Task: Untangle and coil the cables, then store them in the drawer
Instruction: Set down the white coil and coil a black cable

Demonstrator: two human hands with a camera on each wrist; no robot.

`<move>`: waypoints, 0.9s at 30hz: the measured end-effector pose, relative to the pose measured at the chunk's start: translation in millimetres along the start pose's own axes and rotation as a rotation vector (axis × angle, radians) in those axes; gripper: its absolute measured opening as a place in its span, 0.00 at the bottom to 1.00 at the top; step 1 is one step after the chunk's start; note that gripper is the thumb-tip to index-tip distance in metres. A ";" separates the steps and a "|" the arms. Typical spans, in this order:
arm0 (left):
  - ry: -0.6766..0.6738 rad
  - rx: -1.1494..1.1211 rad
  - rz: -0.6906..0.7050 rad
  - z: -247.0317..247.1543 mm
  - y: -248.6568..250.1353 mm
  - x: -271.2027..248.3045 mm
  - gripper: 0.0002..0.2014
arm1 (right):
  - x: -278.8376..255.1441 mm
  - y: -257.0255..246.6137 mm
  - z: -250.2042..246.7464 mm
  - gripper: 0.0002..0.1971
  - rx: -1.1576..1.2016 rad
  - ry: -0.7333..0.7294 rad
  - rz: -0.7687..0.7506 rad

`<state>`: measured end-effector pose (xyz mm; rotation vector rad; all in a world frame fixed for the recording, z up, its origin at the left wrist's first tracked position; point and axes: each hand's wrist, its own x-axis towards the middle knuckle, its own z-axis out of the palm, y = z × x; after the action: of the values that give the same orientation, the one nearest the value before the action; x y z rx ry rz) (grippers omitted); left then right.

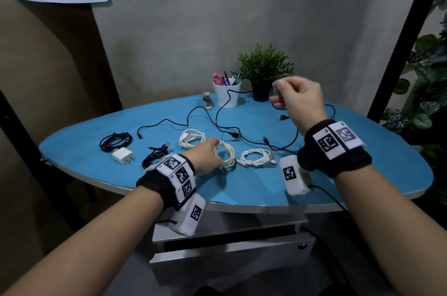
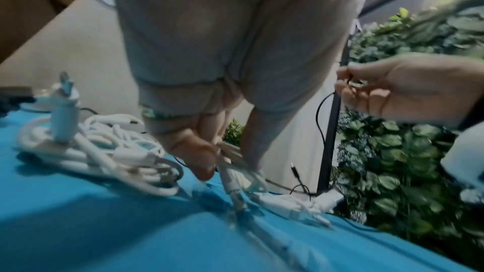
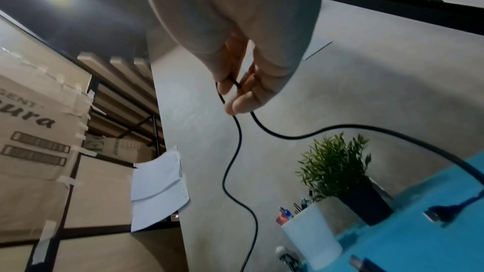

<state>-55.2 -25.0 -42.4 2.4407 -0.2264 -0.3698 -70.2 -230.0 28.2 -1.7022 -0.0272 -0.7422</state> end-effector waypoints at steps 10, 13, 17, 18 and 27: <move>0.429 -0.097 0.187 -4.6 33.7 -11.6 0.29 | -27.0 -27.5 -40.2 0.10 0.116 0.026 -0.166; 0.248 -0.128 0.258 -2.4 45.4 -18.4 0.22 | -34.3 -36.7 -49.7 0.10 0.194 0.031 -0.172; 0.068 -0.487 0.395 11.1 53.4 -33.6 0.06 | -40.7 -36.9 -65.0 0.10 0.199 0.057 -0.125; 0.082 -0.606 0.431 12.0 55.2 -37.6 0.04 | -42.3 -33.9 -69.7 0.10 0.189 0.064 -0.100; 0.299 -1.040 0.539 5.6 72.6 -70.3 0.08 | -81.5 -5.3 -86.8 0.11 0.041 -0.078 0.084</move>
<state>-128.5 -66.6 13.6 1.3118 -0.4168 0.1189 -176.7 -275.6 0.1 -1.6819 -0.0246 -0.6089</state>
